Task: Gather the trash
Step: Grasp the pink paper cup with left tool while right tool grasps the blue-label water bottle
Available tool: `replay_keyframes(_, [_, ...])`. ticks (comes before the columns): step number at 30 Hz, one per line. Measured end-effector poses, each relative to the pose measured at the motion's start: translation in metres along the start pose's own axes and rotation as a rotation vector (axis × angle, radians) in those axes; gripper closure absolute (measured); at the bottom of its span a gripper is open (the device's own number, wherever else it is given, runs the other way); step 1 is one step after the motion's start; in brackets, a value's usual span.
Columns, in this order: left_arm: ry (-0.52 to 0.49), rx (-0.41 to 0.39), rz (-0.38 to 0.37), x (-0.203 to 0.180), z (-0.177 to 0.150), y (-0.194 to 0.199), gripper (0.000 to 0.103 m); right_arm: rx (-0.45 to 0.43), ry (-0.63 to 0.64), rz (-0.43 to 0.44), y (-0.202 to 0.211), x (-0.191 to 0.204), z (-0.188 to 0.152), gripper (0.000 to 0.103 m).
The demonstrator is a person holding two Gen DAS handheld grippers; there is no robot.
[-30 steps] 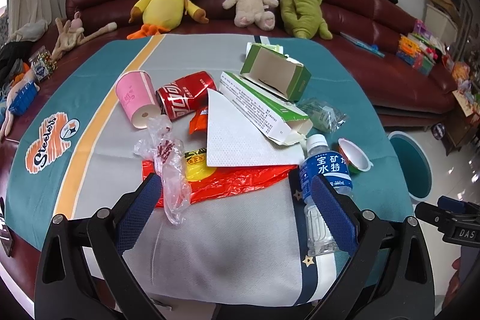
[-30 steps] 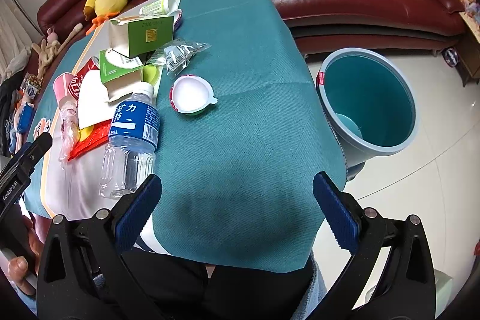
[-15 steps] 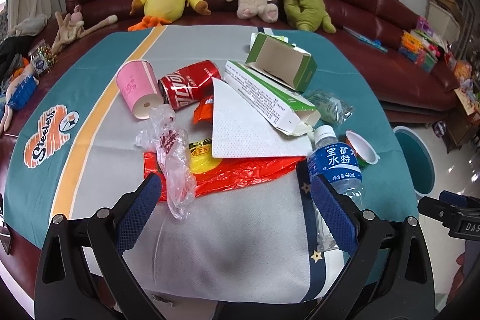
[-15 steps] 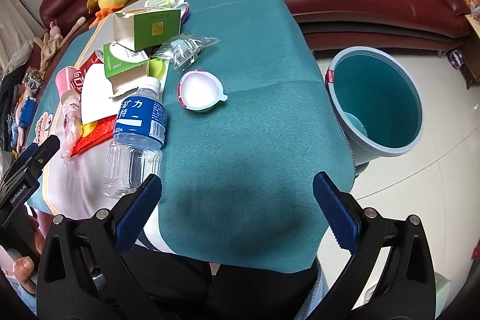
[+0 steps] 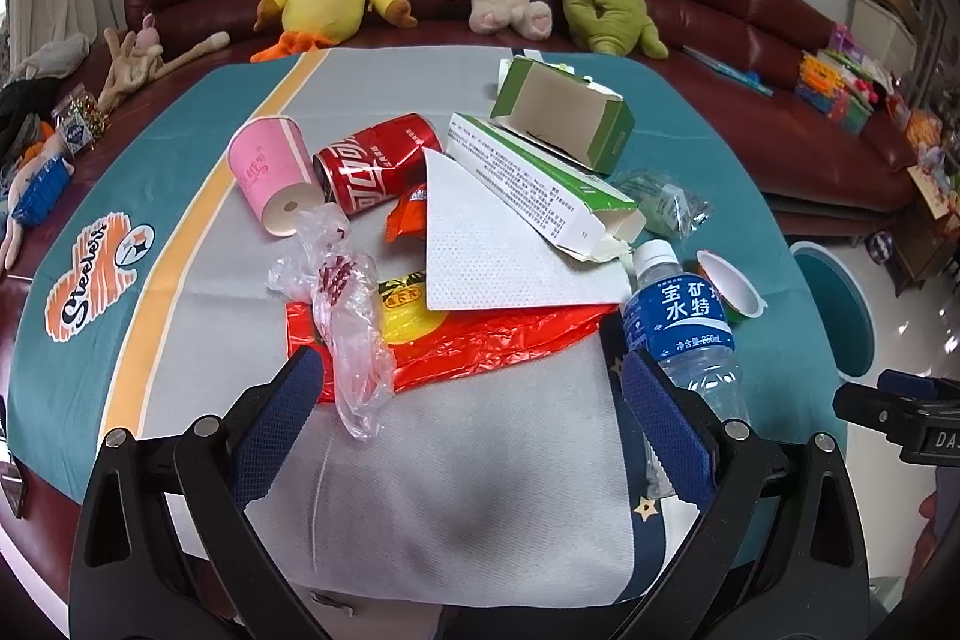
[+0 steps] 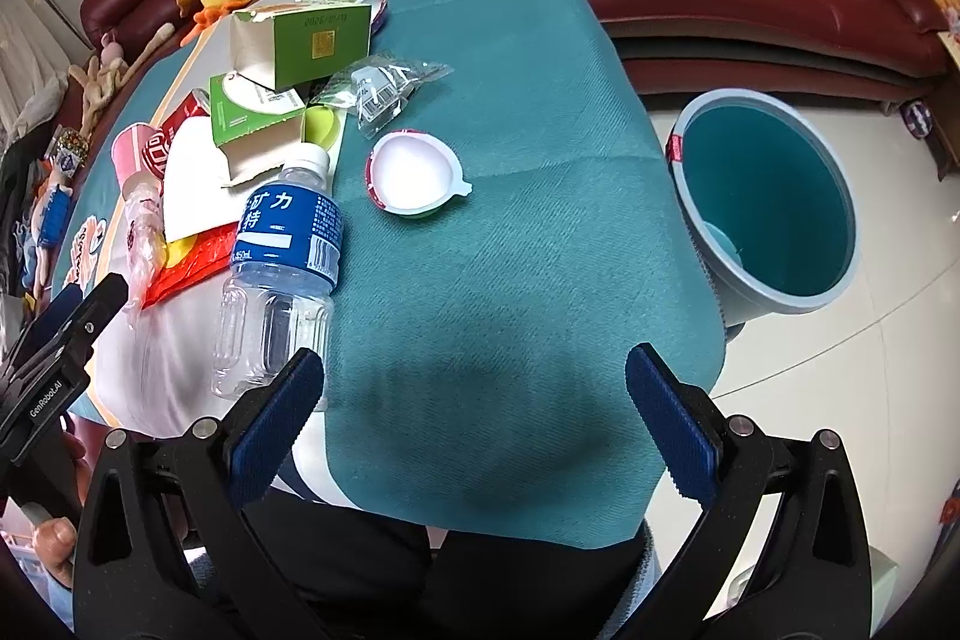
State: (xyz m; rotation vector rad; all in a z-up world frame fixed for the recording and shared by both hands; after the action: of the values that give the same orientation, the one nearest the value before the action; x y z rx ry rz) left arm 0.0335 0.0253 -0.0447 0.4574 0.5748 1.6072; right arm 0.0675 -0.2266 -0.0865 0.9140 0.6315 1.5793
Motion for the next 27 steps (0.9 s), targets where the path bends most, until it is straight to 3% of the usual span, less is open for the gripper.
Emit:
replay_keyframes(9, [0.022, 0.056, -0.001, 0.013, -0.012, -0.015, 0.003, 0.060, 0.013, 0.079, -0.011, 0.023, 0.002, 0.006])
replay_keyframes(16, [0.044, 0.048, -0.017, 0.031, -0.014, -0.019, 0.003, 0.151, 0.032, 0.177, -0.028, 0.057, 0.010, 0.006])
replay_keyframes(24, [0.052, 0.034, -0.015, 0.058, -0.009, -0.024, 0.003, 0.202, 0.098, 0.200, -0.053, 0.098, 0.015, 0.007])
replay_keyframes(27, [0.086, 0.038, -0.010, 0.074, -0.008, -0.028, 0.003, 0.231, 0.096, 0.189, -0.068, 0.103, 0.016, 0.015])
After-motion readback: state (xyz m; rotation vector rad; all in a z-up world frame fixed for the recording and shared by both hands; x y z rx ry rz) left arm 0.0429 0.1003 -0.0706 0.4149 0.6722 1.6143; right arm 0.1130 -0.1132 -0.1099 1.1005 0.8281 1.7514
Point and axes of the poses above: each gripper's, at about its wrist camera, not at the fingertips, and y roughly against the way its jaws point, x to its left, z to its top, the point moved 5 cm from there along -y, roughly the way its jaws point, and after that the axes turned 12 degrees about -x, right-handed, at the moved point
